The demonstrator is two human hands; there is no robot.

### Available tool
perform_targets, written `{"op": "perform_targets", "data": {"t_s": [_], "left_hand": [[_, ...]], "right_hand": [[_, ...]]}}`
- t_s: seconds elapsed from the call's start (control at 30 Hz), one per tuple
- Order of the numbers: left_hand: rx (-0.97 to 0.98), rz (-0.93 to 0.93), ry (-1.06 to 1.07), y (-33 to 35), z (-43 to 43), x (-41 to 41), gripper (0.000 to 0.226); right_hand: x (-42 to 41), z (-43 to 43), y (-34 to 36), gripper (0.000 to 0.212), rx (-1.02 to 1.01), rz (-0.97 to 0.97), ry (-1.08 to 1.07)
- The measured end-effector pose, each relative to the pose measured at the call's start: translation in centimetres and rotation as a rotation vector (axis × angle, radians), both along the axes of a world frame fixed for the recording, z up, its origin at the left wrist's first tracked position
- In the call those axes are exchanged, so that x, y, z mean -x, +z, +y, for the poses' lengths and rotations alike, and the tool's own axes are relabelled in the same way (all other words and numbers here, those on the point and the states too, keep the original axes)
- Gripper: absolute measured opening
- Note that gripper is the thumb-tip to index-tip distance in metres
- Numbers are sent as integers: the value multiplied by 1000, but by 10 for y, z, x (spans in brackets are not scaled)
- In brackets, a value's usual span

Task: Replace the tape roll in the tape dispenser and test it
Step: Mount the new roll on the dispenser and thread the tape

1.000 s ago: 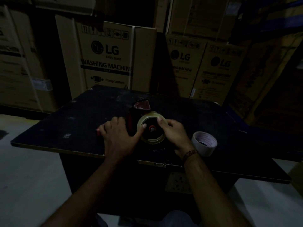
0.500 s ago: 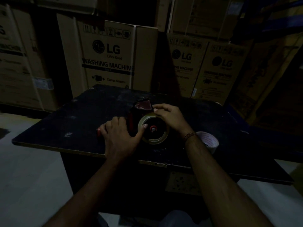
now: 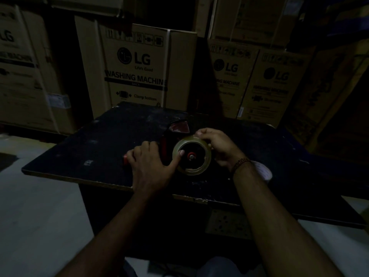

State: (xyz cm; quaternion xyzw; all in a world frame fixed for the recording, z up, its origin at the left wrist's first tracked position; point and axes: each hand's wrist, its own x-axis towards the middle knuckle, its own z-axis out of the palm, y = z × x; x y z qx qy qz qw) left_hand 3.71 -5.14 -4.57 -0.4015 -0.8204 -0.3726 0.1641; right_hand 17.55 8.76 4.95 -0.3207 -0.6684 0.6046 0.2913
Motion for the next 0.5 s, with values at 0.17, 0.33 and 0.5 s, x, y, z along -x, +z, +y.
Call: {"op": "perform_targets", "data": {"t_s": [0.17,0.33,0.5], "left_hand": [[-29,-16,-22,-1,1,1,68],[-41,-25,-24,-2,3,3,69],[-42,-39,-42,-2,4,5,67]], "right_hand": [[-2,-1,-8,21,290,211,4],[-12,3,-13,23,509,406,-157],[3,-4,-23,21,516,497,-286]]}}
